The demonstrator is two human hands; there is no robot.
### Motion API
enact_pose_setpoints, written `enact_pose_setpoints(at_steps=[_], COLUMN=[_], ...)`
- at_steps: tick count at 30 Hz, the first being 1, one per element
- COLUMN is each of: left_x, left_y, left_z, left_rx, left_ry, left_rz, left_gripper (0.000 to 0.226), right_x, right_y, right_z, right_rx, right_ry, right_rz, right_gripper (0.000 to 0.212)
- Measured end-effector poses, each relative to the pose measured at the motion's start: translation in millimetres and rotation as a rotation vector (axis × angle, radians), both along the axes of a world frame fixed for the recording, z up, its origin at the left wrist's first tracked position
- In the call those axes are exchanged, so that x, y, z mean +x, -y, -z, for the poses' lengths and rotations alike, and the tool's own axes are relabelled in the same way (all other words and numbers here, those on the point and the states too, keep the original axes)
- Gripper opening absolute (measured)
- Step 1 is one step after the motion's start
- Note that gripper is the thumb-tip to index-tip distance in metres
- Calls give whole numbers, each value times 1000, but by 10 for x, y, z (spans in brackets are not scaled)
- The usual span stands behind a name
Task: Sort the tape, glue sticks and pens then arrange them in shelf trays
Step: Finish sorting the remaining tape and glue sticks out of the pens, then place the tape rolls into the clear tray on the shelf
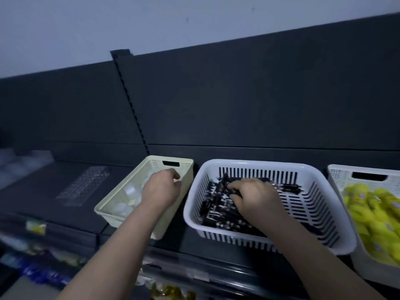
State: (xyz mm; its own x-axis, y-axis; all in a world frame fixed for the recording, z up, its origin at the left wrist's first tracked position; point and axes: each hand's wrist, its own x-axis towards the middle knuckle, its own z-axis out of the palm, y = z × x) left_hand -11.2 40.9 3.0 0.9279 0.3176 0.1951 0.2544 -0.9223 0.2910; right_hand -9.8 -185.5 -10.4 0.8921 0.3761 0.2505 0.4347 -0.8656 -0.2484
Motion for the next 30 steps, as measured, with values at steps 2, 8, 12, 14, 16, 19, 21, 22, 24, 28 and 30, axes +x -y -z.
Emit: enact_pose_setpoints(at_steps=[2,8,12,14,16,19,21,22,24,28,30], left_x=[-63,-103,47,115,142,124,118,124,135,77,19], left_y=[-419,-1439,-1800,-1882,-1908,-1901,-1906,-1915,-1942,-1947,-1966], left_z=[10,80,217,292,360,398,405,409,414,412,359], left_rx=[-4,29,-13,-106,-205,-258,-277,-315,-462,-724,-796], left_ry=[-22,-54,-104,-164,-214,-223,-231,-236,-226,-159,-95], left_rz=[-43,-33,80,142,191,196,194,187,169,141,121], left_gripper=[29,35,30,32,41,52,57,58,57,49,49], right_x=[-30,-106,-111,-105,-91,-56,-32,-25,-21,-10,-9], right_y=[-366,-1481,-1935,-2049,-2116,-2154,-2152,-2150,-2148,-2143,-2141], right_z=[-20,51,123,168,215,276,292,305,334,317,210], right_rx=[12,146,116,105,101,121,164,195,270,343,335], right_ry=[13,-91,-239,-291,-315,-356,-371,-380,-388,-317,-277], right_rz=[-21,-3,124,195,251,278,292,295,286,276,265], right_gripper=[33,36,45,56,63,67,71,73,74,64,64])
